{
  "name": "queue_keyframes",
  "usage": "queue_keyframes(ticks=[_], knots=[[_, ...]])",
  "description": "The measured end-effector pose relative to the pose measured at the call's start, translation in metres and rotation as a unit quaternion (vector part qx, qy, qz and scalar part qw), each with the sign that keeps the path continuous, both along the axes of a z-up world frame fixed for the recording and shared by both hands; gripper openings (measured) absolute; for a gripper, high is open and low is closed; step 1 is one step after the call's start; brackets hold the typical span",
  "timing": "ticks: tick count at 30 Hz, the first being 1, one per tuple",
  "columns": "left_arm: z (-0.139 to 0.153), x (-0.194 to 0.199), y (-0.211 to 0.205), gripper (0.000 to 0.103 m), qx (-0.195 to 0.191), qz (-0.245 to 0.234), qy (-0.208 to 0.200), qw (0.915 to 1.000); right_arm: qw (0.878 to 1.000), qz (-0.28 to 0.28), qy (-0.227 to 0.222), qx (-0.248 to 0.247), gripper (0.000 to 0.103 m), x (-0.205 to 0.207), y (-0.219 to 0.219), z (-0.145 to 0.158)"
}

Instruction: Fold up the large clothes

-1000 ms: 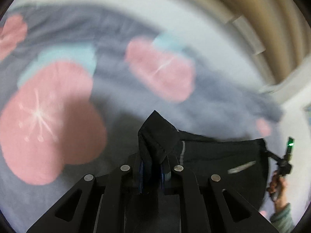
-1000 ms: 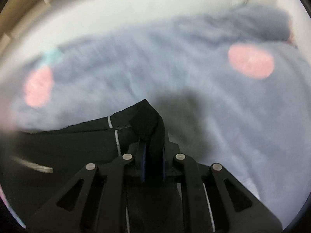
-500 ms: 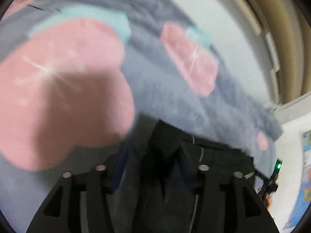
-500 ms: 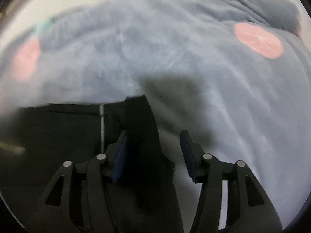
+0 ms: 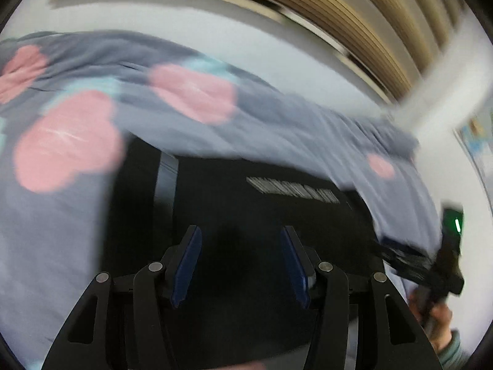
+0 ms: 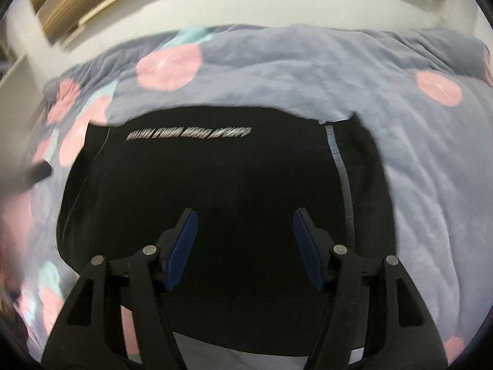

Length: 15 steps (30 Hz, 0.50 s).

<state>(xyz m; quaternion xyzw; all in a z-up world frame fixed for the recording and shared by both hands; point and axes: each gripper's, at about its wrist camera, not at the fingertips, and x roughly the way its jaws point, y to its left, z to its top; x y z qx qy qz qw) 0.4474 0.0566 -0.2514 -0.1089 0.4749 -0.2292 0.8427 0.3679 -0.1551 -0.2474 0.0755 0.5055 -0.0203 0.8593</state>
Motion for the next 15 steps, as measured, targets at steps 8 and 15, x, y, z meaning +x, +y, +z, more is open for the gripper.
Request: queue_keyframes(ticks=[8,15], knots=[[-0.107,-0.016,-0.072,0.055,0.092,-0.024,0.060,0.9937,0.996,0.017,0.064,-0.054,0.063,0.021,0.019,-0.082],[-0.105,-0.018,-0.073,0.056,0.101,-0.019,0.046,0.9937,0.996,0.017,0.069,-0.055,0.062,0.027,0.016,-0.084]])
